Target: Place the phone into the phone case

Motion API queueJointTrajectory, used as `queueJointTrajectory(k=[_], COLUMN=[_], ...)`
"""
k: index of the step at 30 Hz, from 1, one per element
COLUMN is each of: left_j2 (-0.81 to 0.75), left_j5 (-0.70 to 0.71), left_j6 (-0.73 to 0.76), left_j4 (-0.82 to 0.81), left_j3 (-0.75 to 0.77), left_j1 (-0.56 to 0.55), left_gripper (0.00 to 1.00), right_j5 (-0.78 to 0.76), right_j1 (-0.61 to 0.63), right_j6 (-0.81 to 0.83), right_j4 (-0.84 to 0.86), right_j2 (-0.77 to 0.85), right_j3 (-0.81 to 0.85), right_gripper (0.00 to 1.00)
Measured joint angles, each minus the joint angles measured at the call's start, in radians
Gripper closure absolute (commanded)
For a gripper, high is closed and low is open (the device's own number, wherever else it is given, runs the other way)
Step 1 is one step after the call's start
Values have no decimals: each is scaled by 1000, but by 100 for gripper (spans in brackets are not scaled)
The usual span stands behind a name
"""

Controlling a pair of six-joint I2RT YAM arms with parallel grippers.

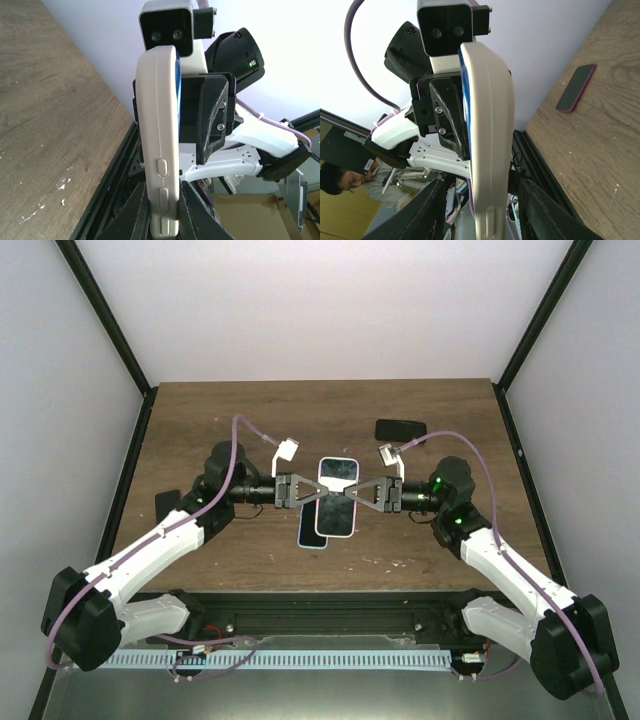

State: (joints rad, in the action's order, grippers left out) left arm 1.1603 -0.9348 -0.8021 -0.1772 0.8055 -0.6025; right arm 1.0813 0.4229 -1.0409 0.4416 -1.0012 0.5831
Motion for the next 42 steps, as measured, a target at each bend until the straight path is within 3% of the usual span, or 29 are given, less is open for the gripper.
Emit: queueJointTrajectory(k=[3,6,9,13,25,34,39,42], left_j2=[-2,-7,-16,-22,-22,-19,-17,-17], left_j5=[19,27,51,73,84,66,85,109], left_j6=[-16,-27,-35,-36,34,98,124,131], left_j4=[-34,-42,-17,-15,93,147,192,222], left_j3=[-13,-17,-17,-14,70,79,100,109], left_j1=[0,-2,-3,5,23,23,23,22], left_gripper=[99,80,59,53,57,78,100,100], right_j5=[7,8,18,45,87,104,103,99], right_j1=[4,4,6,7,7,7,7,7], right_j6=[-4,-1,18,56,105,90,87,91], right_j4=[14,14,13,-20,-64,-40,-31,-30], right_j2=[-4,-9,-9,-5,57,29,11,3], right_j3=[-1,-7,-8,-11,-31,-31,-31,-31], right_gripper=[83,92,94,93,93,93,93,93])
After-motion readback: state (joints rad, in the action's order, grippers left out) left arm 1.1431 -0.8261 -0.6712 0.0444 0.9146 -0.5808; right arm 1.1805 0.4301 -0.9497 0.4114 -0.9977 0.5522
